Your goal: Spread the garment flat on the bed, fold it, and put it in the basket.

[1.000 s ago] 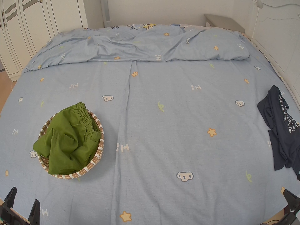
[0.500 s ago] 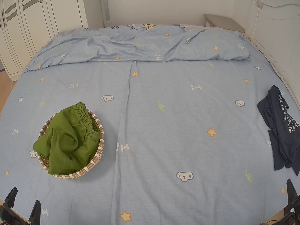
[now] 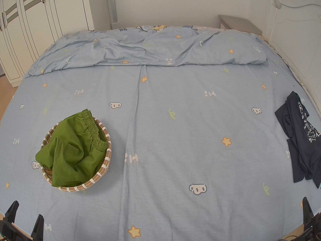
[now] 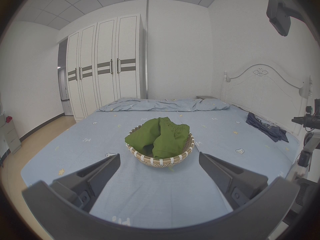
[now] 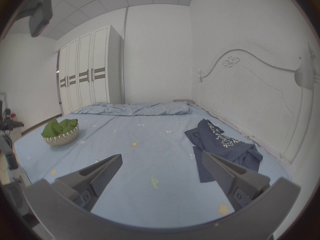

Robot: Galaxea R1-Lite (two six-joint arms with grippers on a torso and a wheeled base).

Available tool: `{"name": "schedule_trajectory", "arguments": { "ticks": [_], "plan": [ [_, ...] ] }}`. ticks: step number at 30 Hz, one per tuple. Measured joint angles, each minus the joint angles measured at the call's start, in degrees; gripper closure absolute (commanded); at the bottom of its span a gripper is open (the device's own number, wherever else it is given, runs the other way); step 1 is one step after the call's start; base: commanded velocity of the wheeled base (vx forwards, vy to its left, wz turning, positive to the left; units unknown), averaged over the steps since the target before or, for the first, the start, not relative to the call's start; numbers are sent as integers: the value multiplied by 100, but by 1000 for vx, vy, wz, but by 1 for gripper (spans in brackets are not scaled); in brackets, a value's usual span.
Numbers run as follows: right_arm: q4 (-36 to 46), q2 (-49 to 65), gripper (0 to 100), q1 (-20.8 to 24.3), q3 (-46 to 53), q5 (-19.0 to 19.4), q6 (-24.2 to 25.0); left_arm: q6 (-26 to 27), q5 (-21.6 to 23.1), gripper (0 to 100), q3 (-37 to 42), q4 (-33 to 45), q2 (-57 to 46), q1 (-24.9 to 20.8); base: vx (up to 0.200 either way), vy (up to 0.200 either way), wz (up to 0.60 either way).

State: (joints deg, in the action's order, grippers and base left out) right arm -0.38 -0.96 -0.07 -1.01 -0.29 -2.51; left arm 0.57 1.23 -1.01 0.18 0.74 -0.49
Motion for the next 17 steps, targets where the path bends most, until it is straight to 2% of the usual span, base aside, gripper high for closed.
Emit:
{"name": "schedule_trajectory", "arguments": {
  "ticks": [4, 17],
  "plan": [
    [-13, 11, 0, 0, 0, -37, 322, -2, 0, 0, 0, 0, 0, -2, 0, 0, 0],
    [-22, 15, 0, -4, 0, -60, 283, -6, -6, 0, 0, 0, 2, -4, 0, 0, 0]
  ]
}}
